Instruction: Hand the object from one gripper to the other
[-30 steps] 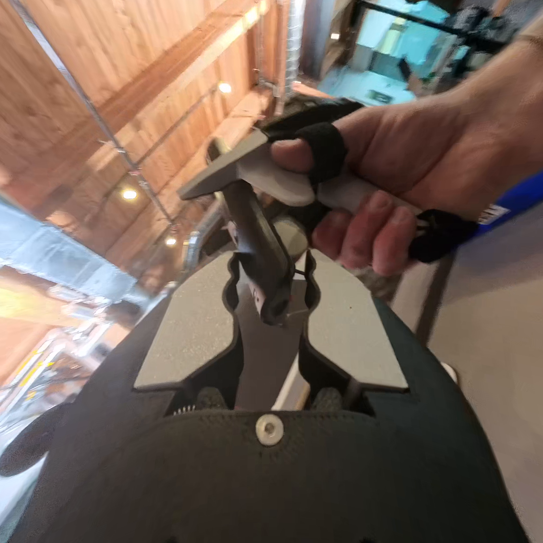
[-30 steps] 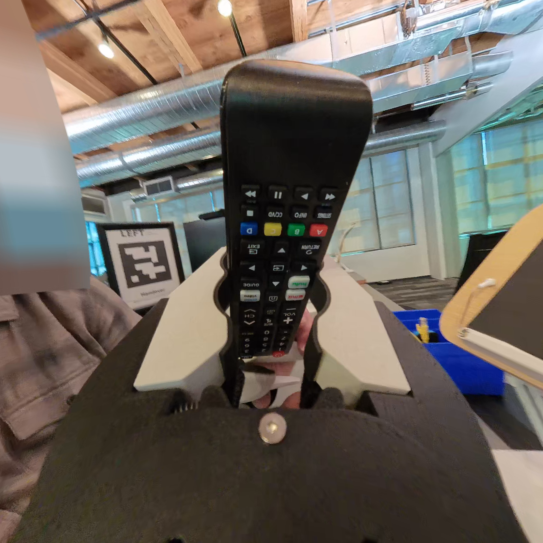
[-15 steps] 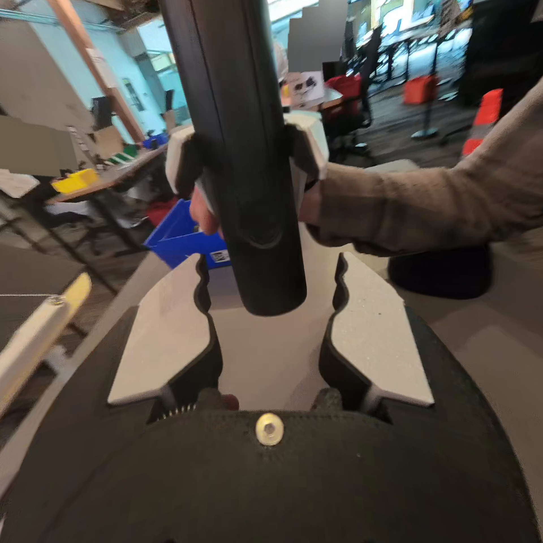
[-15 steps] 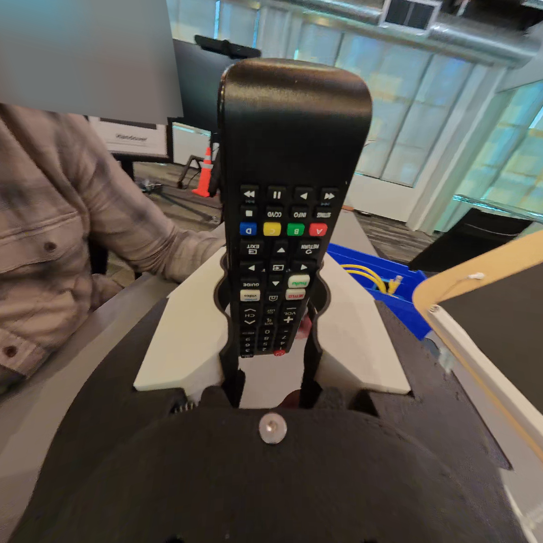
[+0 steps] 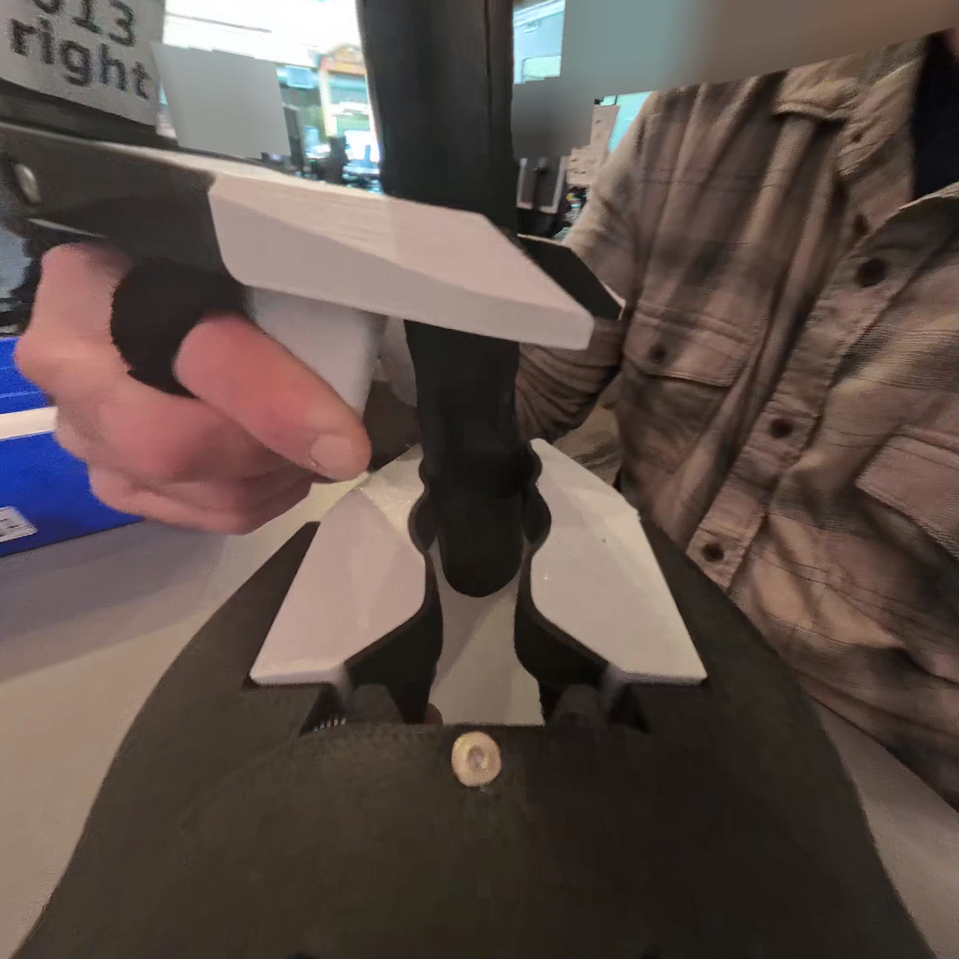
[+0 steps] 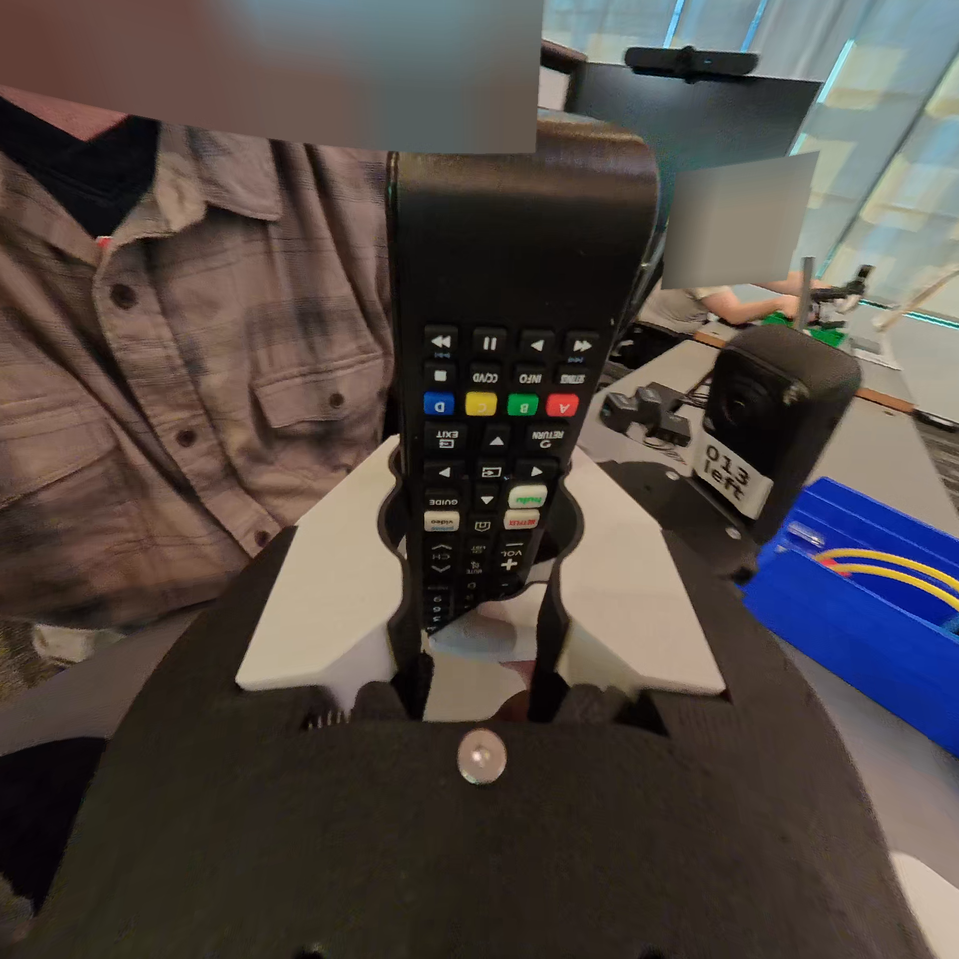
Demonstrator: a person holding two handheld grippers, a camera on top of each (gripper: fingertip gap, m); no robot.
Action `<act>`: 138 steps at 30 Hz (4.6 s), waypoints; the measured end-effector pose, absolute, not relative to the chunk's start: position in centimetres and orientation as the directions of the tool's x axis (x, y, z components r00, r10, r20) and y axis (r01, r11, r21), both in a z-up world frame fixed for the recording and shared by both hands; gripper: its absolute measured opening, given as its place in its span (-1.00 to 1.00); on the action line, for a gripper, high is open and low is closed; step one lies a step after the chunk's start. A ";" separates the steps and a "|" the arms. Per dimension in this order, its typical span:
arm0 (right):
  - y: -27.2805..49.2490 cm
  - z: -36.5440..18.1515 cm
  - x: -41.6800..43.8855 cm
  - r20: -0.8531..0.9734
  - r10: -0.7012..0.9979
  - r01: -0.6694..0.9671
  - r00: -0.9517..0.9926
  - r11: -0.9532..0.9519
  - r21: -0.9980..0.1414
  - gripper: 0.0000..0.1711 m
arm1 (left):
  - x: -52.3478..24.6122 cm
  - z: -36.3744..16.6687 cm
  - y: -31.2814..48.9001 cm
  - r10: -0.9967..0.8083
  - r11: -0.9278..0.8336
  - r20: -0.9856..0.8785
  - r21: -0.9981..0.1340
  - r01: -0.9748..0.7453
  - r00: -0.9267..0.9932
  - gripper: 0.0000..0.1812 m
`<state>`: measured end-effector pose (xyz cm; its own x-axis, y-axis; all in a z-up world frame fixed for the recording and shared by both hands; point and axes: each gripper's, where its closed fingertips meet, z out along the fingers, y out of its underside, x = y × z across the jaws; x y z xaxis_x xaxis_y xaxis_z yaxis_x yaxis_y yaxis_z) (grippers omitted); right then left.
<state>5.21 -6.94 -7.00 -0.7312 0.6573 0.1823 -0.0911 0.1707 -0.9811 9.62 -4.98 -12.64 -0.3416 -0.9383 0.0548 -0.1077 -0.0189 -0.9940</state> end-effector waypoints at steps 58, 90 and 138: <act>5.3 -4.8 1.2 0.215 0.972 -0.122 -0.093 0.203 -0.972 -0.71 | 6.3 -13.3 8.1 -0.907 0.118 -0.183 -0.975 -0.191 0.378 -0.72; -6.7 -6.4 4.6 0.167 0.648 -0.150 -0.743 0.082 -0.985 -0.73 | 9.1 -13.2 -6.0 -0.896 -0.031 0.054 -0.998 -0.059 -0.441 -0.41; 11.9 -4.0 0.1 0.128 0.869 -0.056 0.479 0.176 -0.983 -0.75 | 2.5 -12.3 14.1 -0.524 0.159 -0.291 -0.957 -0.244 0.801 -0.41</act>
<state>0.10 11.85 -4.00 0.4785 0.8687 0.1283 -0.0556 0.1758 -0.9829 2.52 14.06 -12.25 0.8007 -0.5237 -0.2909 -0.2438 0.1586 -0.9568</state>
